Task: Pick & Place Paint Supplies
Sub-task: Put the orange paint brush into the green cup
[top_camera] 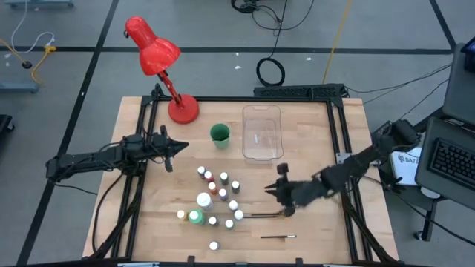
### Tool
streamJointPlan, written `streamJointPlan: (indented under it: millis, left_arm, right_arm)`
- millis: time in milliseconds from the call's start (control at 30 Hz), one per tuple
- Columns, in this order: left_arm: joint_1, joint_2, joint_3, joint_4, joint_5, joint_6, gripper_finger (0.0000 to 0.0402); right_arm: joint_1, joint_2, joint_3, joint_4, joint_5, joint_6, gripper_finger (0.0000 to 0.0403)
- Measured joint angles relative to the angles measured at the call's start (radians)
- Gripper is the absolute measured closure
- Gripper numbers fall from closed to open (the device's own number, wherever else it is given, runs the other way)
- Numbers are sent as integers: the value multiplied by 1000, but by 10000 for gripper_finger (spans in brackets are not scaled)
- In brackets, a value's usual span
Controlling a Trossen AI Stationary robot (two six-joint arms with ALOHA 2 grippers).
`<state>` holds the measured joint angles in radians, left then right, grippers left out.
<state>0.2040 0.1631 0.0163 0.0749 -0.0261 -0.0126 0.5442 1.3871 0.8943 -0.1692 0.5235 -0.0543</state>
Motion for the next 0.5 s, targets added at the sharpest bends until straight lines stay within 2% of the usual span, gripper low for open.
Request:
streamJointPlan:
  millis: [100, 200, 367, 500]
  left_arm:
    - [-3, 0, 0, -26, 0, -2, 393]
    - [-4, 0, 0, -49, 3, -14, 391]
    - [-4, 0, 1, -57, 4, -33, 399]
    - [-4, 0, 1, -52, 4, -40, 394]
  right_arm:
    - [79, 73, 196, -405, 21, 197, 338]
    - [124, 116, 294, -615, -12, 410, 305]
    - [157, 133, 258, -648, -223, 626, 248]
    - [167, 134, 172, -582, -247, 656, 219]
